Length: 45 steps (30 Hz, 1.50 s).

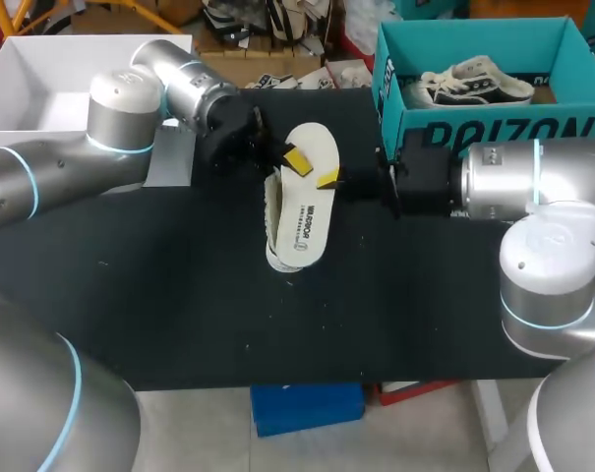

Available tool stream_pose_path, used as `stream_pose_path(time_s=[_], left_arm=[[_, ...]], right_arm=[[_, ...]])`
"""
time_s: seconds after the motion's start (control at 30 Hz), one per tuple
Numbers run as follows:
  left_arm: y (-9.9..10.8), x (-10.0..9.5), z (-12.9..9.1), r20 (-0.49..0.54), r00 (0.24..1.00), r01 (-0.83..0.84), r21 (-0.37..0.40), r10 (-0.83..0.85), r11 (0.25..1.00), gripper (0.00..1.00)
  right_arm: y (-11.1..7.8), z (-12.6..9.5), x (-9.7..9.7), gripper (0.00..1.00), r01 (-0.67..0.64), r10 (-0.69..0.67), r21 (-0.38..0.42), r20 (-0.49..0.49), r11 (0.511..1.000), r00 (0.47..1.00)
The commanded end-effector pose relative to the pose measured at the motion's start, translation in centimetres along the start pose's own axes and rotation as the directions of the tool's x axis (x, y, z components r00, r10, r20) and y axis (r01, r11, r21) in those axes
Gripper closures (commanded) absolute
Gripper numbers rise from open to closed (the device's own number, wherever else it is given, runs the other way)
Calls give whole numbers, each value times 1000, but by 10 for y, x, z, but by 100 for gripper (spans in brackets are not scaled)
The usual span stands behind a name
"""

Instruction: Take the shoe out of the shoebox, open the shoe tongue, remove and reinsert the insole, then place the shoe into the shoebox

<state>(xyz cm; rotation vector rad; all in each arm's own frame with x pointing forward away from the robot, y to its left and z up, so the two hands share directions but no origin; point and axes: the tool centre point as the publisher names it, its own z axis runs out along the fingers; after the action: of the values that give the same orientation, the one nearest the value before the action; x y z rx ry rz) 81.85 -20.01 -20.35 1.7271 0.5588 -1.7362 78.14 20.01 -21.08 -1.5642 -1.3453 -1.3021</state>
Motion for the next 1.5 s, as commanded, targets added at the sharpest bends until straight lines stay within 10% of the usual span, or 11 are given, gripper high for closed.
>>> stream_pose_path(time_s=[0.03,0.7,1.5], left_arm=[[-11,-1,-1,-13,1000,8,-72,-9,997,0],[-81,-12,-2,-11,991,89,-695,-135,714,0],[-66,10,-7,-42,998,-17,-892,-45,452,0]], right_arm=[[0,5,-2,100,1,-1,3,-2,1000,1000],[9,-3,-7,100,-1,1,-24,21,1000,1000],[9,-5,-7,100,6,-5,-20,17,1000,1000]])
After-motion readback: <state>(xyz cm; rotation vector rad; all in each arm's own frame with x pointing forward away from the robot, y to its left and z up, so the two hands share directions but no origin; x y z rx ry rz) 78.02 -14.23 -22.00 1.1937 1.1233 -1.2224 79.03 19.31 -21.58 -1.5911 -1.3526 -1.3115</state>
